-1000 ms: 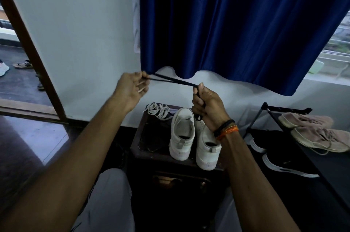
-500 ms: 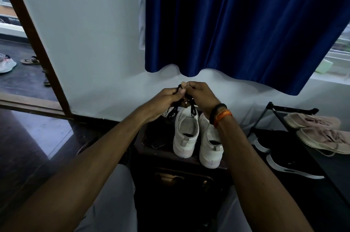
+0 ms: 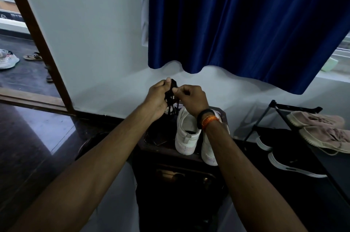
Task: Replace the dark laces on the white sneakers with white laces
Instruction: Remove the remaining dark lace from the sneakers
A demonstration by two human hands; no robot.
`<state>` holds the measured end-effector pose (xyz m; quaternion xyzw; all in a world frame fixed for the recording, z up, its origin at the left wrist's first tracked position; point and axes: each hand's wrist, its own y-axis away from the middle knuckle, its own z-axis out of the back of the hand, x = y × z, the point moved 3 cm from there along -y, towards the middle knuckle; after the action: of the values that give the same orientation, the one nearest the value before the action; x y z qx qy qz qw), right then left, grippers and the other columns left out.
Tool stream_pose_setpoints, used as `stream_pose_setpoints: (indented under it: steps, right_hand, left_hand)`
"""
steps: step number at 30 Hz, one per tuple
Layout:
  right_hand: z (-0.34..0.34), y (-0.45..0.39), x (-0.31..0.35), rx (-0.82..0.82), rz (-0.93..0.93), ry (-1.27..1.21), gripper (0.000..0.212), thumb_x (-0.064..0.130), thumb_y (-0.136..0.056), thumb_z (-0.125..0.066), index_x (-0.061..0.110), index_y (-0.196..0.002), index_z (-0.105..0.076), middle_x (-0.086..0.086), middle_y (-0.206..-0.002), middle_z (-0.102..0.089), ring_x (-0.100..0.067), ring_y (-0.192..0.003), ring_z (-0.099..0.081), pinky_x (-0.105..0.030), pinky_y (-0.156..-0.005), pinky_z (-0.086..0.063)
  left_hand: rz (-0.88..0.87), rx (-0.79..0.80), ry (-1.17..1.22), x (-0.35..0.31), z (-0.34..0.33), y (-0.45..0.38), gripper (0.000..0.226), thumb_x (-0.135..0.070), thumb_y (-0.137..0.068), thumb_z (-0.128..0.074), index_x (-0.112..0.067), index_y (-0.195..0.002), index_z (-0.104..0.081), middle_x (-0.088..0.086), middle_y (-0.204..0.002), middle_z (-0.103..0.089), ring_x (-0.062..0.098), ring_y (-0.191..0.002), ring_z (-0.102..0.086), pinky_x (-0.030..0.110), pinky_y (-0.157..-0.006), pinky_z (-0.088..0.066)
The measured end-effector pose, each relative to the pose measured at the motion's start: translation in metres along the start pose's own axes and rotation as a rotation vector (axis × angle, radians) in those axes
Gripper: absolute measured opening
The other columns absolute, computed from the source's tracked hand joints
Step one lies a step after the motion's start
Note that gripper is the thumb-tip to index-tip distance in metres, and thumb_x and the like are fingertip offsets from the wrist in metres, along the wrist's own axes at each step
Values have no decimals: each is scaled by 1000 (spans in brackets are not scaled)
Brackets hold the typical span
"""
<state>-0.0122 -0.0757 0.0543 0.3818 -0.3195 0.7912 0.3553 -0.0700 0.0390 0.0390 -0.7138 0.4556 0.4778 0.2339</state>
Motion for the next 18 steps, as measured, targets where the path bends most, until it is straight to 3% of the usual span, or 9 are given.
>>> stream_pose_setpoints:
  steps: [3, 6, 9, 15, 18]
  right_hand:
    - [-6, 2, 1, 18, 21, 20, 26, 31, -95, -68, 8, -84, -75, -2, -96, -76, -20, -86, -70, -36, -82, -56]
    - [-10, 1, 1, -35, -1, -23, 24, 36, -91, -71, 14, -81, -76, -3, -80, -74, -20, -77, -71, -41, -78, -59]
    - [-14, 2, 7, -59, 11, -40, 23, 34, -93, -68, 16, -80, -75, -1, -72, -71, -17, -76, -71, -35, -77, -58]
    - [-27, 3, 18, 94, -42, 11, 27, 27, -99, -60, 15, -75, -68, 0, -66, -57, -16, -68, -55, -27, -67, -40]
    - [-29, 2, 15, 76, -31, 131, 23, 20, -95, -62, 9, -79, -73, 4, -63, -55, -21, -75, -57, -29, -68, -43]
  left_hand:
    - [50, -4, 65, -1, -3, 0, 27, -27, -106, -50, -5, -93, -61, 9, -89, -72, 19, -81, -70, 32, -72, -58]
    - [85, -12, 152, -3, -5, 0, 28, -26, -107, -48, -5, -91, -57, 14, -94, -72, 24, -90, -69, 38, -75, -57]
    - [79, -30, 162, -6, -8, 0, 26, -27, -107, -48, -6, -95, -59, 11, -95, -68, 22, -91, -67, 36, -81, -56]
    - [99, -66, 148, -7, -7, -4, 30, -29, -106, -49, -8, -87, -58, 9, -93, -58, 15, -83, -57, 27, -82, -53]
    - [113, -42, 141, -3, -4, -2, 31, -29, -106, -51, -9, -84, -59, 7, -86, -58, 14, -78, -57, 26, -79, -52]
